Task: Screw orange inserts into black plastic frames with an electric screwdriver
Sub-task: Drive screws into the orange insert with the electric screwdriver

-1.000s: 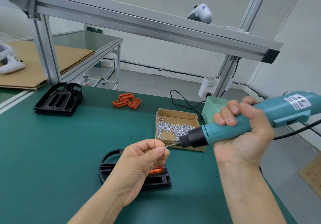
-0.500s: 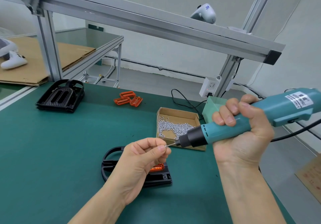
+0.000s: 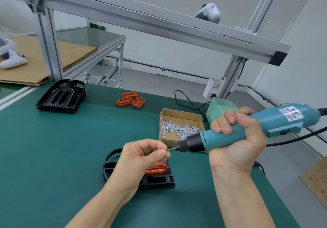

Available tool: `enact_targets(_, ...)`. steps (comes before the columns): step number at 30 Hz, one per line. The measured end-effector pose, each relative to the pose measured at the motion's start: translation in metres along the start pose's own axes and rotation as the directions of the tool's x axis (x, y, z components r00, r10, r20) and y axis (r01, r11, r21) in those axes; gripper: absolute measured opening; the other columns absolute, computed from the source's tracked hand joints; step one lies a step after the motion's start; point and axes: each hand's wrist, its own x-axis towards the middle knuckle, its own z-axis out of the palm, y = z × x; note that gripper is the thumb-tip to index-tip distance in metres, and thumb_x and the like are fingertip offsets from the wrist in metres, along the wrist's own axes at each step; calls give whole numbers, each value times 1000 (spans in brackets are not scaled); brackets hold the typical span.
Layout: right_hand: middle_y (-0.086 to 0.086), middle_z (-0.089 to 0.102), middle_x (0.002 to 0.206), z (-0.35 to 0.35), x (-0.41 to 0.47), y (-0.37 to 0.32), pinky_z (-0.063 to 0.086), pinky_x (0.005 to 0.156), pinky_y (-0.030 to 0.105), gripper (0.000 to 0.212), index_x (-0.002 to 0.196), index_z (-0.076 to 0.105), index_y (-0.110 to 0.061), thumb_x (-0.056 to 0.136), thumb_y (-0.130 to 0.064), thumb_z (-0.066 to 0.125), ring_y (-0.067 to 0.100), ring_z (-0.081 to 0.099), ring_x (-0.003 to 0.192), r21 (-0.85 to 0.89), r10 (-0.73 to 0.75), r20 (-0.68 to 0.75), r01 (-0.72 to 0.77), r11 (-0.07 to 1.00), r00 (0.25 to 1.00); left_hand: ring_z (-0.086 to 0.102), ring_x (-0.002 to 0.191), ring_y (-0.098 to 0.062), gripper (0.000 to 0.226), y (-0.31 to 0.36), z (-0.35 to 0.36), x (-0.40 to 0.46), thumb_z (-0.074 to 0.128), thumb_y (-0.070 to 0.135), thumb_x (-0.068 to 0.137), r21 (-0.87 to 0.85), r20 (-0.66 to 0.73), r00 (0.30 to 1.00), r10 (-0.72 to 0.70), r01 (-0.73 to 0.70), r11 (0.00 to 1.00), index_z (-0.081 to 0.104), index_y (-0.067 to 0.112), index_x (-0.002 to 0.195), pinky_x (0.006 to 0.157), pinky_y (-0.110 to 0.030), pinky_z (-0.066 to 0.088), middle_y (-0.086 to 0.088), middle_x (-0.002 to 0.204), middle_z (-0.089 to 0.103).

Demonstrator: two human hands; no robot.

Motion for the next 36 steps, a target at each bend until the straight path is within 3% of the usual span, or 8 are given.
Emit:
enact_targets(6, -5, 38, 57, -4, 9, 3, 34, 43, 19, 14, 73, 44, -20, 68, -7, 47, 8, 35, 41, 6, 25, -23, -25, 1000, 999, 65, 76, -14, 16, 1, -1, 3, 74, 22, 66, 60, 15, 1000, 4, -5, 998, 75, 14, 79, 73, -20, 53, -11, 83, 73)
enact_targets(10, -5, 38, 57, -8, 18, 8, 34, 44, 20, 15, 73, 45, -20, 69, -6, 47, 8, 35, 41, -30, 51, 22, -50, 998, 998, 59, 85, -7, 42, 2, -16, 5, 82, 41, 65, 358, -46, 999, 2, 14, 934, 70, 36, 105, 78, -19, 50, 5, 102, 67)
enact_targets(12, -4, 38, 57, -11, 21, 12, 34, 44, 20, 17, 73, 46, -21, 69, -5, 47, 9, 35, 41, -88, 67, 59, -61, 994, 996, 53, 102, 6, 53, 1, -28, 3, 77, 54, 66, 608, -47, 998, 53, -13, 794, 60, 43, 116, 88, -16, 40, 24, 109, 59)
enact_targets(15, -2, 39, 56, -15, 23, 22, 35, 46, 19, 18, 72, 47, -20, 67, -3, 49, 10, 36, 40, -203, 103, 111, -78, 976, 988, 35, 117, 15, 67, -5, -34, -3, 62, 70, 60, 874, 185, 982, 31, -179, 452, 53, 43, 121, 106, -20, 25, 40, 114, 45)
enact_targets(18, -1, 40, 56, -20, 24, 33, 36, 46, 20, 19, 70, 49, -19, 67, 0, 50, 12, 37, 40, -282, 145, 161, -95, 955, 976, 10, 137, 8, 77, -18, -33, -8, 48, 76, 60, 944, 317, 941, -116, -301, 137, 45, 48, 131, 116, -29, -6, 39, 133, 31)
enact_targets(20, 0, 41, 56, -22, 24, 38, 37, 46, 21, 20, 68, 51, -20, 67, 0, 51, 13, 38, 39, -320, 169, 188, -103, 942, 968, -1, 140, 4, 67, -23, -34, -8, 51, 69, 70, 941, 337, 931, -140, -335, 42, 41, 50, 134, 114, -35, -16, 34, 143, 28)
enact_targets(25, 0, 44, 57, -23, 25, 45, 38, 47, 23, 19, 71, 52, -19, 64, -3, 58, 14, 40, 40, -394, 193, 248, -83, 915, 949, -4, 142, 1, 50, -27, -38, -5, 49, 49, 85, 928, 371, 920, -128, -374, 2, 41, 49, 135, 106, -34, -26, 29, 147, 28)
enact_targets(36, 1, 46, 58, -24, 28, 57, 39, 47, 25, 19, 73, 53, -18, 61, -7, 62, 15, 41, 40, -454, 251, 291, -98, 886, 923, -1, 142, -2, 50, -31, -40, -3, 49, 47, 85, 919, 390, 915, -104, -393, -11, 42, 48, 135, 107, -36, -25, 27, 148, 31)
